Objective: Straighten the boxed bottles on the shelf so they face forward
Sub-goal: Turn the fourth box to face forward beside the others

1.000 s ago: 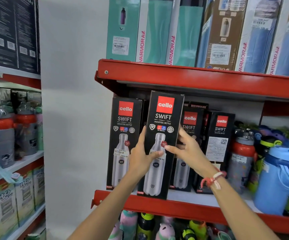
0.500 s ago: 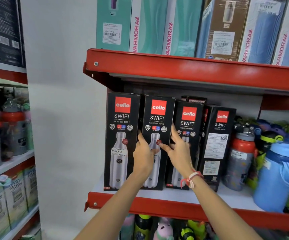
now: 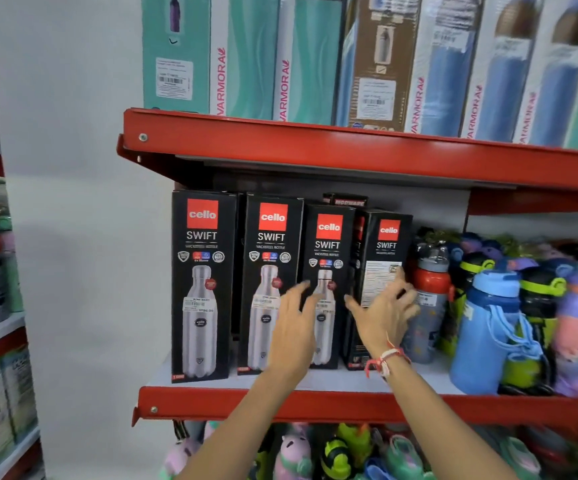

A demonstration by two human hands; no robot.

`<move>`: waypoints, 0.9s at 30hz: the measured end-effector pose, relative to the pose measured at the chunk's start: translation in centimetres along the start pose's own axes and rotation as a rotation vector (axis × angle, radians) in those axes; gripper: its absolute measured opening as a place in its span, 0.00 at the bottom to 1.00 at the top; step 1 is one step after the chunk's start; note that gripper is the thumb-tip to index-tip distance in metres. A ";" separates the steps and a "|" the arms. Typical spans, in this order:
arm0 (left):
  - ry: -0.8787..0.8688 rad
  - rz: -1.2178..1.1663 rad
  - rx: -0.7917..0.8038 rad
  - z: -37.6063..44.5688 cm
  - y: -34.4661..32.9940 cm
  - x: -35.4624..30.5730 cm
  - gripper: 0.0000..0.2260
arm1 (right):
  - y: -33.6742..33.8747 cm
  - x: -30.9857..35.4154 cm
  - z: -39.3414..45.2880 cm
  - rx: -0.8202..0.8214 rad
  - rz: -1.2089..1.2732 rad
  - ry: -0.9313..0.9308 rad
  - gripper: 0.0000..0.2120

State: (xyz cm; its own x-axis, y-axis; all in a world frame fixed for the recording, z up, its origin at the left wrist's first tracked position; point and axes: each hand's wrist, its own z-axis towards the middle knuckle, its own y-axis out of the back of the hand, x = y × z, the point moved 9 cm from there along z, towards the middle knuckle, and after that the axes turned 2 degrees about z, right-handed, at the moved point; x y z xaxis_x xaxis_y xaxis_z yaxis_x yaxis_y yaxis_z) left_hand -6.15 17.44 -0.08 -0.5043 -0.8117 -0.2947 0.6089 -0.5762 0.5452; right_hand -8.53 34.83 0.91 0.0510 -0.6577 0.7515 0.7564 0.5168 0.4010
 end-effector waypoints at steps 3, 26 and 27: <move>0.073 -0.147 0.116 0.9 -1.8 -0.8 0.16 | -1.4 -1.5 1.8 0.120 0.037 -0.070 0.58; 0.241 -0.712 0.299 2.4 -4.7 -9.4 0.25 | 8.6 -3.2 5.0 0.864 0.673 0.283 0.48; 0.260 -0.666 0.276 2.5 -5.0 -9.1 0.28 | 8.0 -3.3 5.2 0.908 0.675 0.265 0.46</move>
State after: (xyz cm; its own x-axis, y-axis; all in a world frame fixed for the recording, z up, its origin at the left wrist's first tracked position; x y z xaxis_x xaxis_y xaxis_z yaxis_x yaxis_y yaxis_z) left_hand -6.12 27.95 1.85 -0.5298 -0.3178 -0.7863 0.0348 -0.9345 0.3543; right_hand -6.03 43.94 4.33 0.4811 -0.1369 0.8659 -0.2172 0.9383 0.2691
